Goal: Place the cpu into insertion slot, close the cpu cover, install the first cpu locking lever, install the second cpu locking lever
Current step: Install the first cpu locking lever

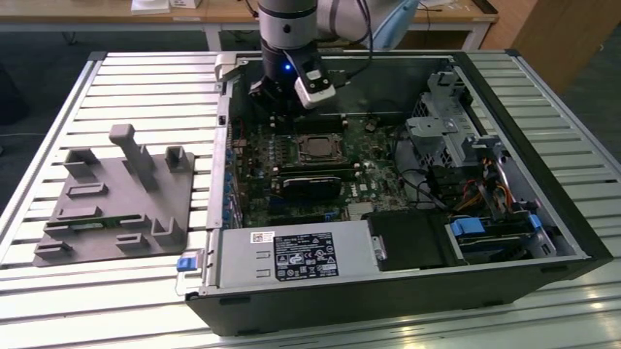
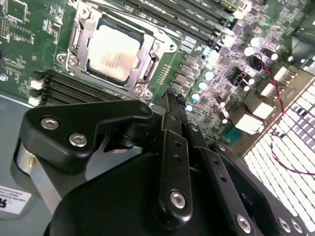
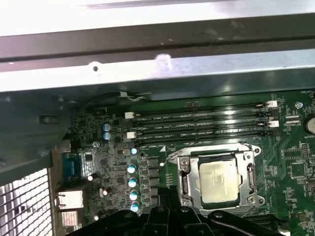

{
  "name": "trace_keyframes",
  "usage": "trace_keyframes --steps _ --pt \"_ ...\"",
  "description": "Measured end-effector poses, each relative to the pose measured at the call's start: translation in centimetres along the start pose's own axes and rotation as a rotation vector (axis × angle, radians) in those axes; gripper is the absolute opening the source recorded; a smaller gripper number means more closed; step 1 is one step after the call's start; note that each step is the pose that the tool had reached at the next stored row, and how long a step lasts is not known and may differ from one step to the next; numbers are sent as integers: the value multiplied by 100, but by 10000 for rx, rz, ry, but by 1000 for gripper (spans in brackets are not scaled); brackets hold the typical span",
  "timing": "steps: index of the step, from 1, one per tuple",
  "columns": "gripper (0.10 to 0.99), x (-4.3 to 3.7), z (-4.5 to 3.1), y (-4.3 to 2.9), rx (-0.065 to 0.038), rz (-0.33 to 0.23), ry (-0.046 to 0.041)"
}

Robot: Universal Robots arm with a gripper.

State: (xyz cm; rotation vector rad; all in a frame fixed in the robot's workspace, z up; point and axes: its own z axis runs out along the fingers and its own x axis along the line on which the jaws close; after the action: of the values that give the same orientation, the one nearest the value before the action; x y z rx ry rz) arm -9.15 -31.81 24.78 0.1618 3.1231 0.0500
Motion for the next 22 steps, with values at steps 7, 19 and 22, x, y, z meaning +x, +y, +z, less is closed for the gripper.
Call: trace_keyframes --steps 7,19,22 --pt "106 54 -39 31 -3 -1 -1" --pt "106 127 -44 148 -2 -5 0" --pt "106 138 -41 225 -2 -4 -1"
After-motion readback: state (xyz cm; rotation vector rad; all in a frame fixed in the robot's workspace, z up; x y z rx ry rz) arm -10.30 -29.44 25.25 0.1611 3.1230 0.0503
